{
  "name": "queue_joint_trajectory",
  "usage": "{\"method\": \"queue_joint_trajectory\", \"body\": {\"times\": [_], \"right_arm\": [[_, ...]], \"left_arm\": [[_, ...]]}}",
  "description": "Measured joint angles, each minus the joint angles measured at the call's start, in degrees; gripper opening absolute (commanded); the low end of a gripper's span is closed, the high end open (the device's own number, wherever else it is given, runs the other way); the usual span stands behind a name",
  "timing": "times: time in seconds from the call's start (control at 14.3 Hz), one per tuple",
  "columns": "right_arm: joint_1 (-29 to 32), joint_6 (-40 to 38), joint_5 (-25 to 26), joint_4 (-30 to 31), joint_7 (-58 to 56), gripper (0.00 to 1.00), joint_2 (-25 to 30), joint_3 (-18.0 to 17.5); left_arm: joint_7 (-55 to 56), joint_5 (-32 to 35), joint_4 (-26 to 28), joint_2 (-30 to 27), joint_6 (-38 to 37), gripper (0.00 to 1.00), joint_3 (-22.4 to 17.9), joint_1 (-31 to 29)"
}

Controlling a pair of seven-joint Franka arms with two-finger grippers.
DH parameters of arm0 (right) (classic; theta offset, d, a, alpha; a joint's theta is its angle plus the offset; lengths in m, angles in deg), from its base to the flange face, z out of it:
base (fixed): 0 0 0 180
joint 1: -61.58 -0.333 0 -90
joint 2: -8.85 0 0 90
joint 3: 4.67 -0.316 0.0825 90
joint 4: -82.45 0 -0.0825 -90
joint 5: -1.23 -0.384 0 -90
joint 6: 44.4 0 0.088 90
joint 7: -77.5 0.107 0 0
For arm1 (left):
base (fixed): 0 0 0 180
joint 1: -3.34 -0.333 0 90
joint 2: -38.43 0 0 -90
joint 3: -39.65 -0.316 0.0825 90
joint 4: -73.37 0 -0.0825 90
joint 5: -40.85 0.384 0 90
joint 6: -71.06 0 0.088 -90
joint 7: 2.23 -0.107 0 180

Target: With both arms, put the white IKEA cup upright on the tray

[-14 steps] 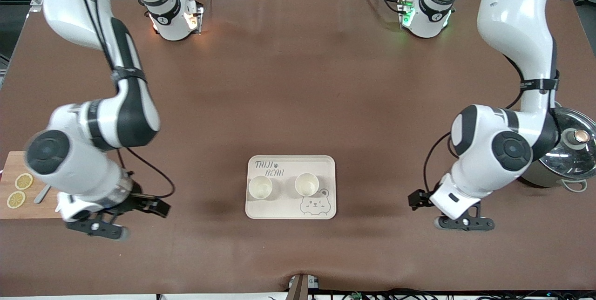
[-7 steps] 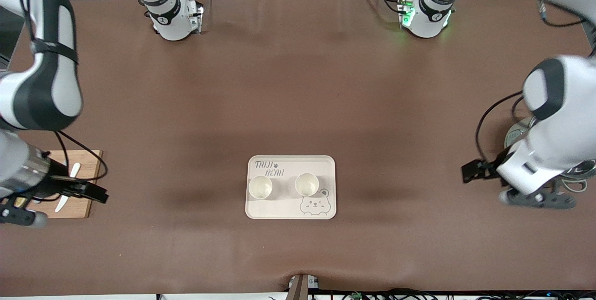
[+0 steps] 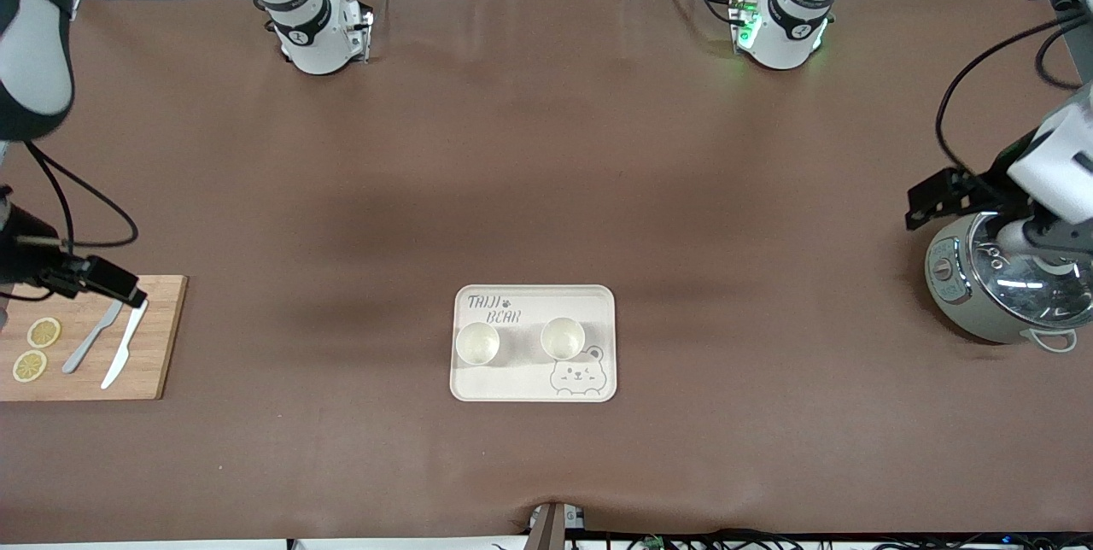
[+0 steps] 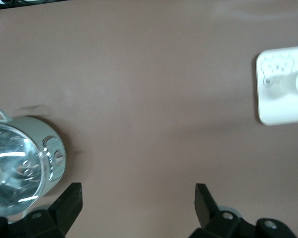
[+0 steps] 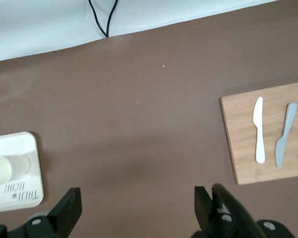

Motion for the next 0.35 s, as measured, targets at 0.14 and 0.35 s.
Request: {"method": "queue_joint_trajectory", "body": {"times": [0.14, 0.35], "right_arm": [[0.0, -0.3, 0.3, 4.5, -0.2, 1.0, 4.9, -0.1], [-0.1, -1.3, 0.9, 9.6, -0.3, 1.0, 10.3, -0.4]], "left_arm": [[-0.8, 0.0, 0.5, -1.1, -0.7, 1.0, 0.0, -0.6], [-0.8, 0.0, 0.6, -1.3, -0.7, 1.0, -0.1, -0.6]]}}
